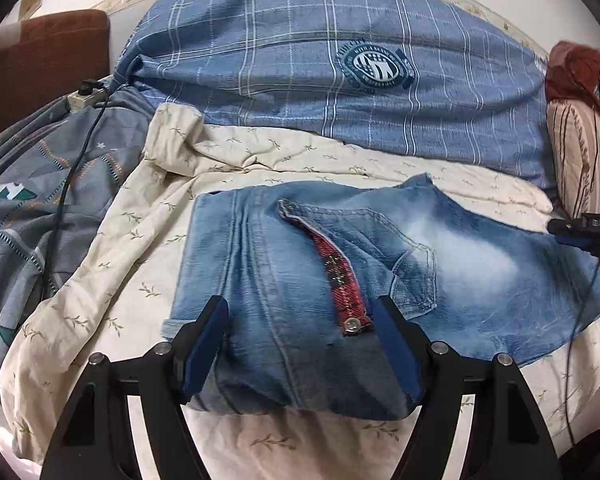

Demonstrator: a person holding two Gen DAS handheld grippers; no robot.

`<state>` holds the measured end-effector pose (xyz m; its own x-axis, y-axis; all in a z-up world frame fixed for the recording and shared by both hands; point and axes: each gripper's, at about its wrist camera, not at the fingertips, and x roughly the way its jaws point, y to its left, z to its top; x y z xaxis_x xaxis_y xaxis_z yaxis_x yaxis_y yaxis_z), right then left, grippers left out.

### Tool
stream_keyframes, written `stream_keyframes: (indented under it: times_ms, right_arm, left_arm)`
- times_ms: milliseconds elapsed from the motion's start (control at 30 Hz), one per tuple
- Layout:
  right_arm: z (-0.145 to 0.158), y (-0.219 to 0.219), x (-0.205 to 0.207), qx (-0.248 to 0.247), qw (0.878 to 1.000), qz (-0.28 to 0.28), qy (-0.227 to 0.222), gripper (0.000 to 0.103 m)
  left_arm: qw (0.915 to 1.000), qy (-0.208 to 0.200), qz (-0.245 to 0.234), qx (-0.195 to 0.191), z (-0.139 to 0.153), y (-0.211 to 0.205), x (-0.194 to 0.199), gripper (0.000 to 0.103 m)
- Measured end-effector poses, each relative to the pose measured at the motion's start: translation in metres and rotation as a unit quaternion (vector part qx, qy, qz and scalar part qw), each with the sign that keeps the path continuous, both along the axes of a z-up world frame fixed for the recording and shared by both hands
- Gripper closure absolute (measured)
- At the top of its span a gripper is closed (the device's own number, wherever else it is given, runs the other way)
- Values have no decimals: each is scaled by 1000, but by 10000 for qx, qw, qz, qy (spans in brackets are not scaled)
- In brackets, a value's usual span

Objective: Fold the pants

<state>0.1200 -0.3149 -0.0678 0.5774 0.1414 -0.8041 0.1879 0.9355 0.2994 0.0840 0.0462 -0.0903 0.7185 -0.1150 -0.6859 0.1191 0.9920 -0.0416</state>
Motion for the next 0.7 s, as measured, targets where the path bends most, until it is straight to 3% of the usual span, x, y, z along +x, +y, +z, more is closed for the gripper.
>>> stream_keyframes:
  times_ms: [333,467,600,700]
  right_arm:
    - [-45,-40,-2,156,9965,-485,663,67]
    - [-48,-44,3,39,9964,-626,572,75]
    - [-52,-41,12,-267,9970,-635,362,75]
    - [-46,-41,8,-184,9966,-755,274,75]
  left_arm:
    - [9989,218,30,412,-16,-20,7,26]
    - [9985,190,59,514,-19,-20,8,21]
    - [9986,172,44,507,-20,-19,9,19]
    - [9988,98,77,473,-17,-17,7,19]
